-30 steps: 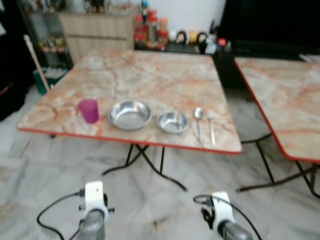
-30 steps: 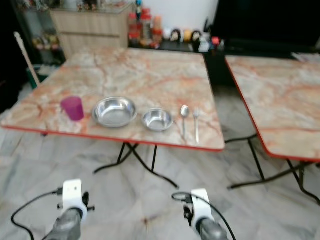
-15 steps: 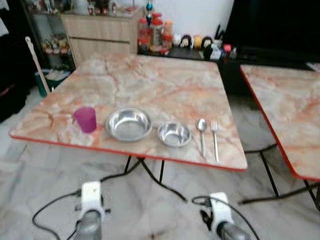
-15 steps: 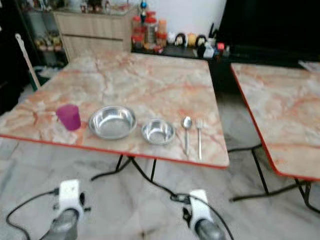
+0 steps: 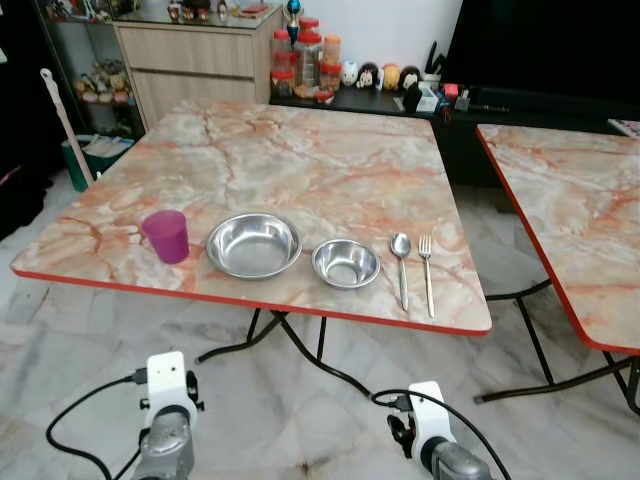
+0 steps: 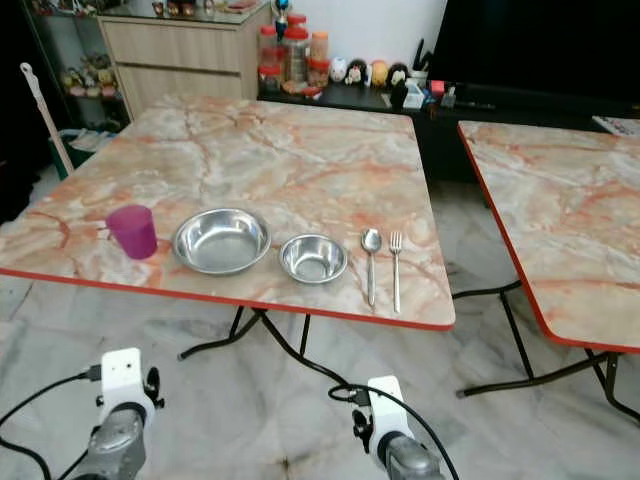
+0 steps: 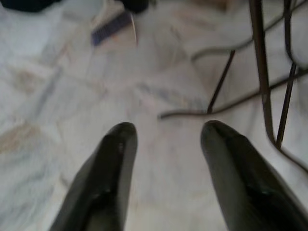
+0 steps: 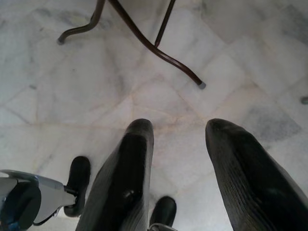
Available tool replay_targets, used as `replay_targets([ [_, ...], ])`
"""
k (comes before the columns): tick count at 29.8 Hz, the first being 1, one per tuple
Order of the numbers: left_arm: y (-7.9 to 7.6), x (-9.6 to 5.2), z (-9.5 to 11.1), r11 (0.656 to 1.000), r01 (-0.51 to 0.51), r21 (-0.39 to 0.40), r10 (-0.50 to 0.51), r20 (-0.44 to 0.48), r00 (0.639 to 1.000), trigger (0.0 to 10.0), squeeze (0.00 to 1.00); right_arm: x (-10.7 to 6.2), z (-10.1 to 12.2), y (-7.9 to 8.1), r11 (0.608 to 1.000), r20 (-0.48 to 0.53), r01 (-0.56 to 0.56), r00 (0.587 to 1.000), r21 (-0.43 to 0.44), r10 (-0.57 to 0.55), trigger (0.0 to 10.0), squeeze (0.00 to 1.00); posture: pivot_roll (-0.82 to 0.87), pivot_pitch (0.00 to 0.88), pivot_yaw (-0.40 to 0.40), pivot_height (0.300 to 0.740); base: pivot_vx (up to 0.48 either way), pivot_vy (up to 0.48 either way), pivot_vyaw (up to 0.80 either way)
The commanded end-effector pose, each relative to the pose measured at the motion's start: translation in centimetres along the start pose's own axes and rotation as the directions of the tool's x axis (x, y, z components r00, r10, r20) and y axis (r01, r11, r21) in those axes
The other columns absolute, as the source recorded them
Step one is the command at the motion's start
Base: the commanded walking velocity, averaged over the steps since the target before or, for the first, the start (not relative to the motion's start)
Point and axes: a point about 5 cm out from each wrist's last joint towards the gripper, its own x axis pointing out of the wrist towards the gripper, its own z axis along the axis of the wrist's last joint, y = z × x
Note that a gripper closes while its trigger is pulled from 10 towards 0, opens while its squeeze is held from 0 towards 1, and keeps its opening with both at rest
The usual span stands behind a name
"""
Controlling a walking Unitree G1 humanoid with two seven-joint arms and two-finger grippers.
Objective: Setting the table
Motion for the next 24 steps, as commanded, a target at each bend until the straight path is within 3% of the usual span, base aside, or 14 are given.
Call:
replay_targets([
  [1,-0.3,0.1,1.1,0.999,0.016,-0.029,-0.014,0.067,0.998,10.0,1.00,0.0,0.1,-0.3,1.000,0.000,0.013,1.000,0.000,-0.013,10.0,0.00,0.08,0.000,-0.057,0.732,0.000,0.000,0.00],
  [6,0.2,0.2,4.2,0.998,0.002,-0.057,0.012,0.243,0.970,10.0,1.00,-0.1,-0.1,-0.3,1.000,-0.003,0.017,1.000,-0.002,-0.017,10.0,0.00,0.09,0.000,-0.054,0.732,0.000,0.000,0.00],
  [14,0.7,-0.4,7.1,0.997,-0.033,-0.065,0.055,0.378,0.924,10.0,1.00,-0.1,-0.3,-0.2,1.000,-0.008,0.013,1.000,-0.006,-0.013,10.0,0.00,0.11,0.000,-0.053,0.732,0.000,0.000,0.00],
  [15,0.6,-0.7,7.9,0.997,-0.031,-0.072,0.058,0.411,0.910,10.0,0.00,-0.1,-0.3,-0.1,1.000,-0.009,0.011,1.000,-0.008,-0.012,10.0,0.00,0.11,0.000,-0.052,0.732,0.000,0.000,0.00],
  [17,0.6,-0.9,8.1,0.997,-0.031,-0.072,0.059,0.420,0.906,10.0,0.00,-0.1,-0.3,-0.1,1.000,-0.009,0.011,1.000,-0.008,-0.011,10.0,0.00,0.11,0.000,-0.052,0.732,0.000,0.000,0.00],
  [22,-1.1,-1.3,10.0,0.990,0.091,-0.105,-0.037,0.434,0.900,10.0,0.00,-0.1,-0.3,-0.2,1.000,-0.011,0.015,1.000,-0.019,-0.015,10.0,0.00,0.12,0.000,-0.061,0.732,0.000,0.000,0.00],
  [24,-2.8,-1.2,10.3,0.977,0.191,-0.095,-0.133,0.428,0.894,10.0,0.00,-0.1,-0.3,-0.2,1.000,-0.012,0.011,1.000,-0.024,-0.011,10.0,0.00,0.12,0.000,-0.060,0.732,0.000,0.000,0.00],
])
